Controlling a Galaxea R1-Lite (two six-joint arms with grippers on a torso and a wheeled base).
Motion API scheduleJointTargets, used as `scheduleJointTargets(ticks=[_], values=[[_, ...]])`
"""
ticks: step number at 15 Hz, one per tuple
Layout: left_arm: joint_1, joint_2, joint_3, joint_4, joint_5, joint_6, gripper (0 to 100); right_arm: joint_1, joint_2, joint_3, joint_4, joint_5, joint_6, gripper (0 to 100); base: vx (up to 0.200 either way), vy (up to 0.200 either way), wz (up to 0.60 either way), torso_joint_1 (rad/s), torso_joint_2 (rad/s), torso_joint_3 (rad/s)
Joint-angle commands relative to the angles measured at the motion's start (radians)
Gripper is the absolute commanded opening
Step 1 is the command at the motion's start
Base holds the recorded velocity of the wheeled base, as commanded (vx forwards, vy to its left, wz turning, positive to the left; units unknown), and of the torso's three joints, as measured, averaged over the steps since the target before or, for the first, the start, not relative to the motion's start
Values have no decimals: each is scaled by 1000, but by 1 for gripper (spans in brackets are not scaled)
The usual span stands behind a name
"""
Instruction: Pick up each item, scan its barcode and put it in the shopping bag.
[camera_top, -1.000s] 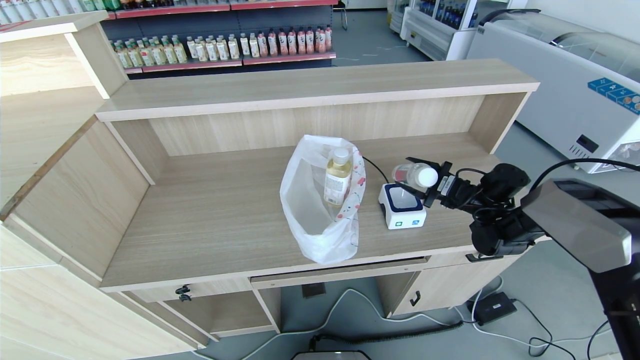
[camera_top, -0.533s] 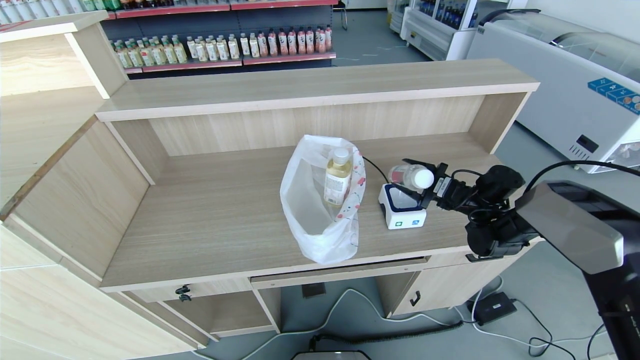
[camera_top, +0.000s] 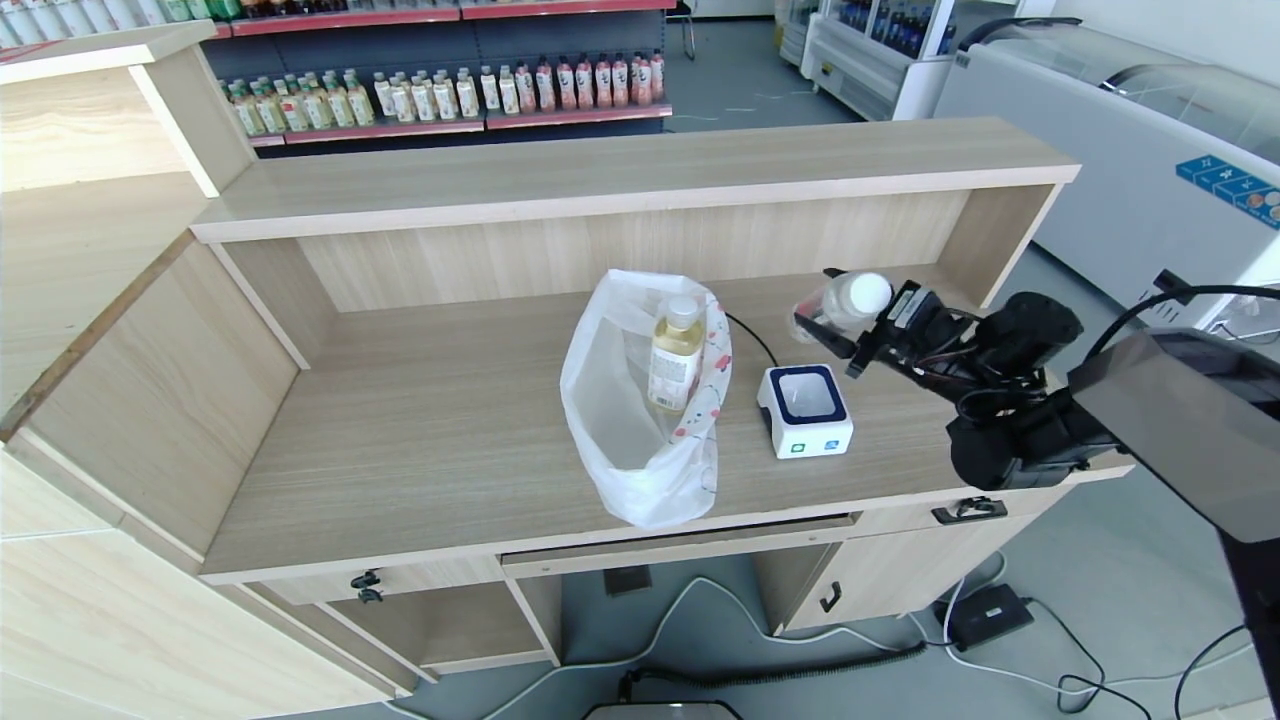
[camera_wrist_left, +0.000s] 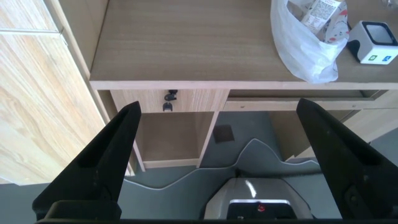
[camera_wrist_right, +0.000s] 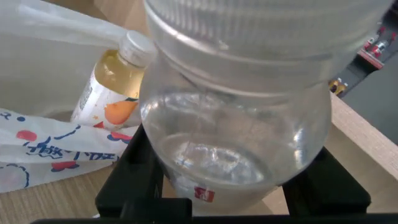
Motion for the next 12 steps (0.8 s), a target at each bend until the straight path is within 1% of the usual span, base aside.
scheduleJointTargets(ticks=[1, 3, 4, 5, 6, 8, 11, 12], values=[[0, 0, 0, 0, 0, 0, 100, 29, -440, 248, 189, -305, 237, 0, 0, 0, 0, 0, 0, 0], [0, 0, 0, 0, 0, 0, 100, 27, -694, 401, 472, -474, 342, 0, 0, 0, 0, 0, 0, 0], [0, 0, 0, 0, 0, 0, 100, 21, -782, 450, 584, -522, 395, 0, 0, 0, 0, 0, 0, 0], [0, 0, 0, 0, 0, 0, 100, -8, -841, 480, 675, -535, 427, 0, 0, 0, 0, 0, 0, 0], [0, 0, 0, 1, 0, 0, 100, -48, -886, 510, 721, -534, 425, 0, 0, 0, 0, 0, 0, 0], [0, 0, 0, 1, 0, 0, 100, -101, -923, 541, 730, -535, 398, 0, 0, 0, 0, 0, 0, 0], [0, 0, 0, 0, 0, 0, 100, -167, -934, 564, 756, -537, 273, 0, 0, 0, 0, 0, 0, 0], [0, 0, 0, 1, 0, 0, 100, -169, -927, 569, 756, -538, 250, 0, 0, 0, 0, 0, 0, 0]])
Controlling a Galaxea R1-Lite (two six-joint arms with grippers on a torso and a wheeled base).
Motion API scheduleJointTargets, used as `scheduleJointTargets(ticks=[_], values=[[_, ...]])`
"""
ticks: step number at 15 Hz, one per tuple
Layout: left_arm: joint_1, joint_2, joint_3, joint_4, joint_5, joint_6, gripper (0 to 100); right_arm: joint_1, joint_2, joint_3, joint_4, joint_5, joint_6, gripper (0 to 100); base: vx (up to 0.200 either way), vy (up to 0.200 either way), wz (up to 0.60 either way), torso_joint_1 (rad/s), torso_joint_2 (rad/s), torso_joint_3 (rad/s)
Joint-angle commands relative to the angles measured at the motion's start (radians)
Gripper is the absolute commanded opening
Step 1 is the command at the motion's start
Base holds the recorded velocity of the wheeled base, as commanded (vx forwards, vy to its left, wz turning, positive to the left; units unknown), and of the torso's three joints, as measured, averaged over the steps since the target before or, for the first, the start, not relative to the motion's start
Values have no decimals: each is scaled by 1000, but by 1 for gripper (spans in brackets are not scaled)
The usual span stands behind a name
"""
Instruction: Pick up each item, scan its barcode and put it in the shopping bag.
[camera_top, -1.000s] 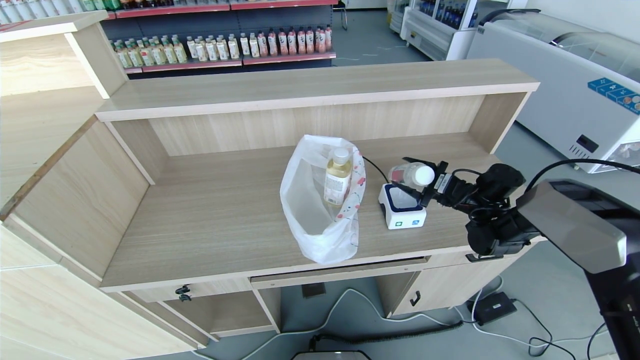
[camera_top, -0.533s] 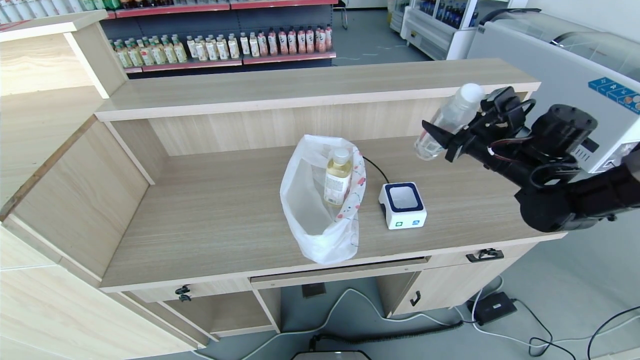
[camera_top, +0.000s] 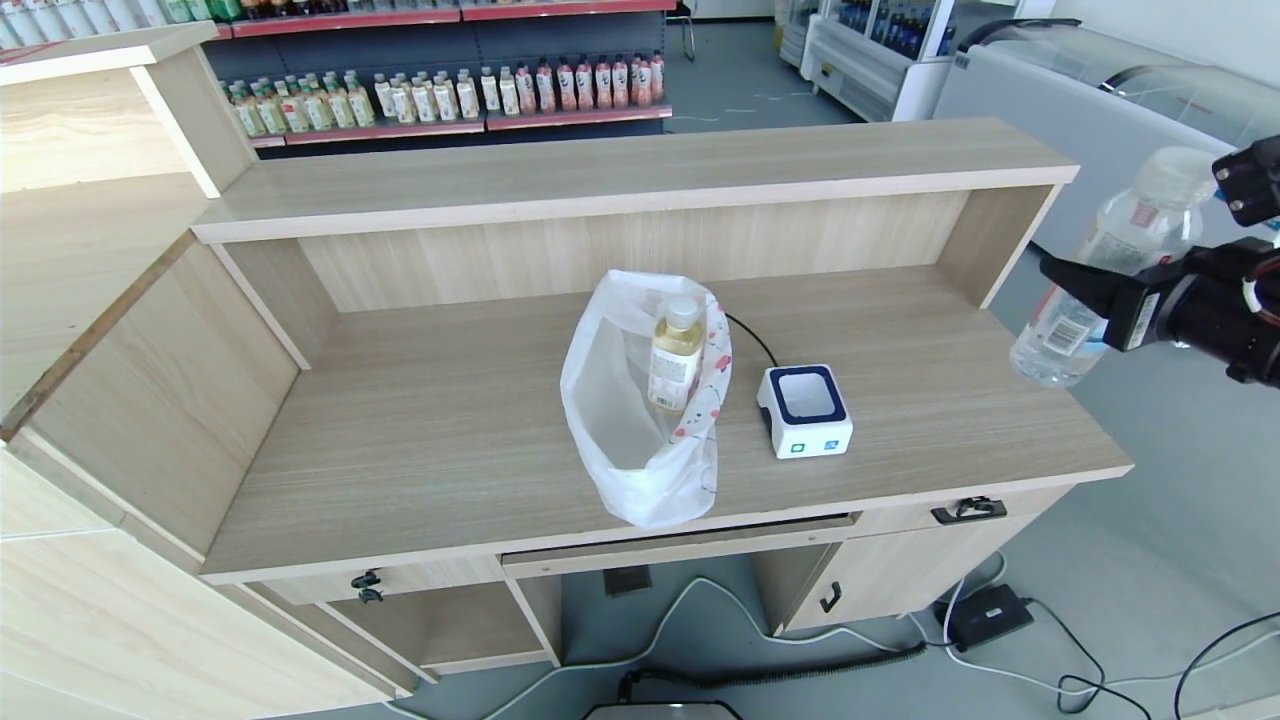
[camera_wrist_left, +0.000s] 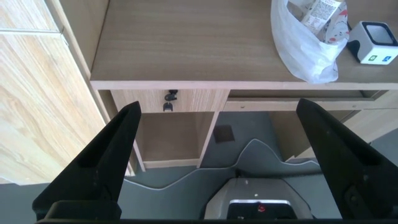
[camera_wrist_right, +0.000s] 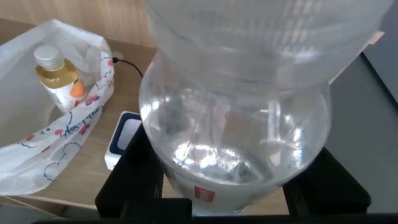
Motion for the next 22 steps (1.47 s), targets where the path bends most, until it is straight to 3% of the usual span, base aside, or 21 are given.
scheduleJointTargets(ticks=[1, 6, 12, 19, 22], values=[[0, 0, 0, 0, 0, 0, 100, -18, -23, 14, -1, -1, -16, 0, 0, 0, 0, 0, 0, 0], [0, 0, 0, 0, 0, 0, 100, -20, 25, 22, -12, -5, -141, 0, 0, 0, 0, 0, 0, 0], [0, 0, 0, 0, 0, 0, 100, 3, 62, 33, -148, -4, -338, 0, 0, 0, 0, 0, 0, 0], [0, 0, 0, 1, 0, 0, 100, 5, 74, 34, -188, 1, -351, 0, 0, 0, 0, 0, 0, 0], [0, 0, 0, 1, 0, 0, 100, 8, 77, 34, -194, 24, -349, 0, 0, 0, 600, 2, 1, 2]])
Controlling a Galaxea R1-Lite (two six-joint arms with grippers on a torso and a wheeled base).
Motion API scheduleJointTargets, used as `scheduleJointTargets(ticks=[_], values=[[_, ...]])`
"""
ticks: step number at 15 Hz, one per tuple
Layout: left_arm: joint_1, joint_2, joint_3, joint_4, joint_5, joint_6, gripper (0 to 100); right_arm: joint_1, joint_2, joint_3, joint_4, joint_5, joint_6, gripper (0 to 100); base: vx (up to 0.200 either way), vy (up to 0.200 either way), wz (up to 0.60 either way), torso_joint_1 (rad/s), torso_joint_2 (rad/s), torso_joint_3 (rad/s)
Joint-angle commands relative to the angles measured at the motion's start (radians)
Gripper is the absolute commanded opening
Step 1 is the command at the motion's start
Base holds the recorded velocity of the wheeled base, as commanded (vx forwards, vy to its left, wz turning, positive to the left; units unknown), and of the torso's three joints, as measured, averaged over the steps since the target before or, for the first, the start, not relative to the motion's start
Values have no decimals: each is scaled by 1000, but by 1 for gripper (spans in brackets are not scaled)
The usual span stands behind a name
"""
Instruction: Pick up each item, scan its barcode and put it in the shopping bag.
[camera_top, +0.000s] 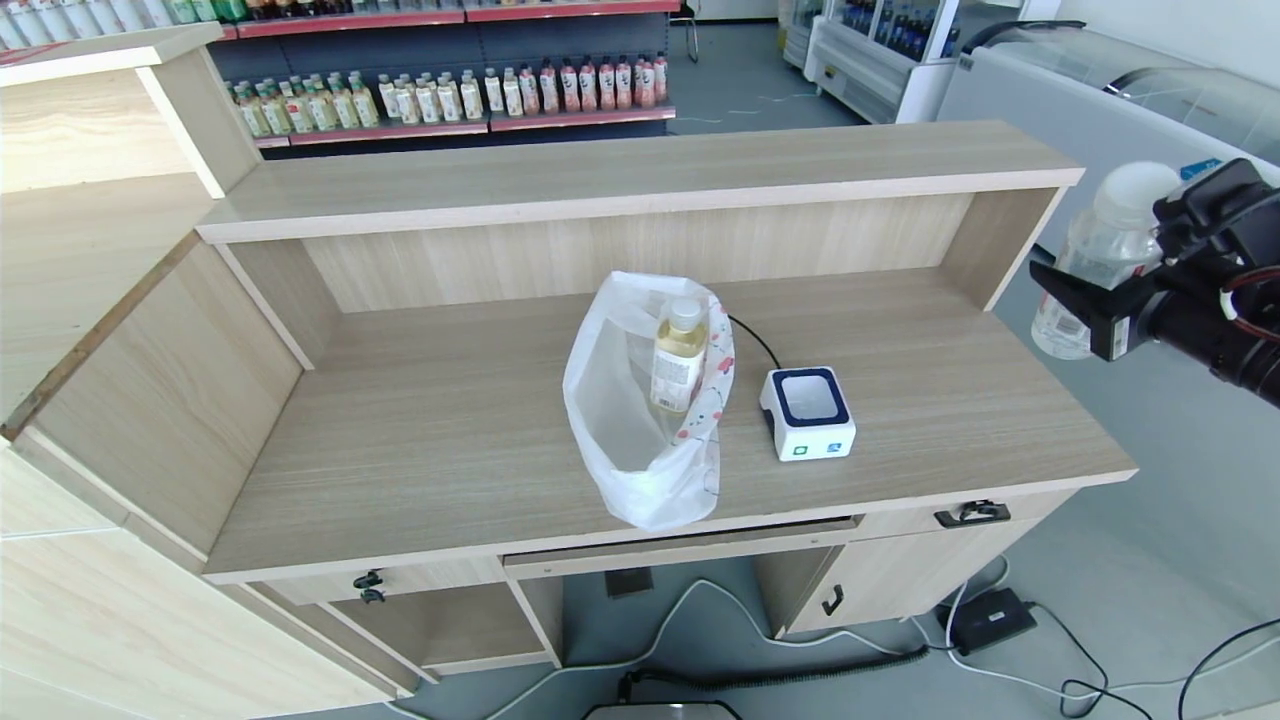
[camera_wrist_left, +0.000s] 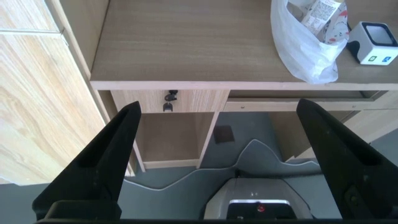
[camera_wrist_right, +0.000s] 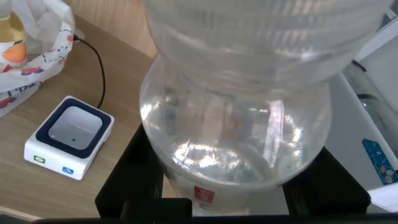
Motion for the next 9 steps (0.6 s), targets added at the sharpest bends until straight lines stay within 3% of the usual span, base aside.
scheduleJointTargets(ticks=[1, 2, 4, 9], values=[[0, 0, 0, -1, 0, 0, 100, 4, 17, 0, -11, 17, 0, 0, 0, 0, 600, 2, 2, 2], [0, 0, 0, 1, 0, 0, 100, 11, 27, -5, -8, 20, 3, 0, 0, 0, 600, 7, 2, -2], [0, 0, 0, -1, 0, 0, 100, 31, 83, -14, -26, 21, 19, 0, 0, 0, 0, 0, 0, 0], [0, 0, 0, -1, 0, 0, 100, 245, 319, -60, -298, 21, 355, 0, 0, 0, 0, 0, 0, 0]])
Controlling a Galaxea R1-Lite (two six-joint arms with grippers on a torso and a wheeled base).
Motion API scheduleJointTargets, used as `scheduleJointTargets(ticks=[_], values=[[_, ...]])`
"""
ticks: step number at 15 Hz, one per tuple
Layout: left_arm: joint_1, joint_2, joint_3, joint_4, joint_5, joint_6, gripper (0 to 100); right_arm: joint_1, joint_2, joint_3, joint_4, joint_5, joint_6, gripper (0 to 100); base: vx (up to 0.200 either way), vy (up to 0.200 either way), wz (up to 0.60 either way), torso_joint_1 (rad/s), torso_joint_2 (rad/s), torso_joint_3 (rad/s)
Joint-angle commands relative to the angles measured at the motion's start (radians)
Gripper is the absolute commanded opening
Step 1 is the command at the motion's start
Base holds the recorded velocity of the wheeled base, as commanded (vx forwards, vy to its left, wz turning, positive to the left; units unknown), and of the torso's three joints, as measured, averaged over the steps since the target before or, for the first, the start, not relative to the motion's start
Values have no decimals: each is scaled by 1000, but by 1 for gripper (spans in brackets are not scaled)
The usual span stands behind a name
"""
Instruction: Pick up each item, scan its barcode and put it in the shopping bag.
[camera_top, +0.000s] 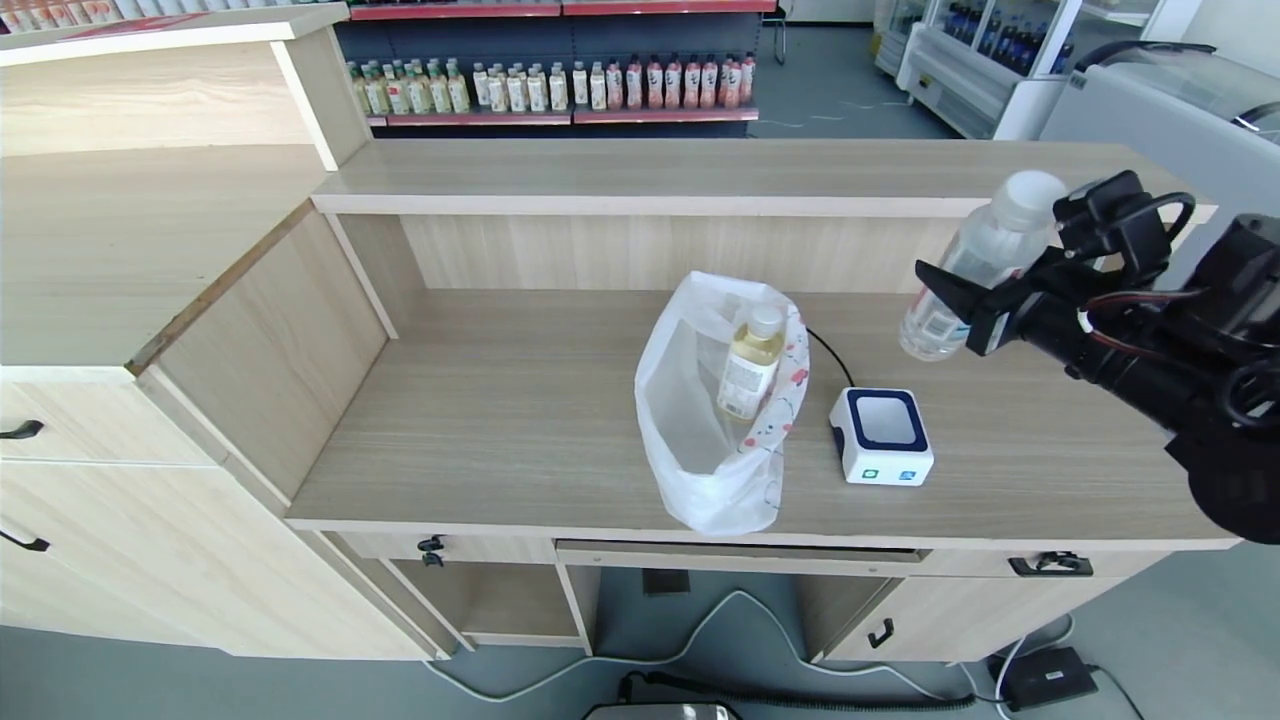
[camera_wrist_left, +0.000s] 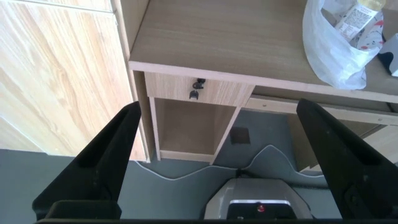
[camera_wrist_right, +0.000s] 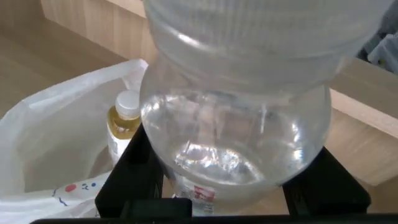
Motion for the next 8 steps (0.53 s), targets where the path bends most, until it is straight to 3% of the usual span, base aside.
scheduleJointTargets(ticks=[1, 6, 8], values=[[0, 0, 0, 1, 0, 0, 100, 137, 163, -19, -126, 1, 121, 0, 0, 0, 0, 0, 0, 0], [0, 0, 0, -1, 0, 0, 100, 239, 309, -36, -239, 7, 236, 0, 0, 0, 0, 0, 0, 0], [0, 0, 0, 1, 0, 0, 100, 243, 352, -40, -275, 59, 251, 0, 0, 0, 0, 0, 0, 0]])
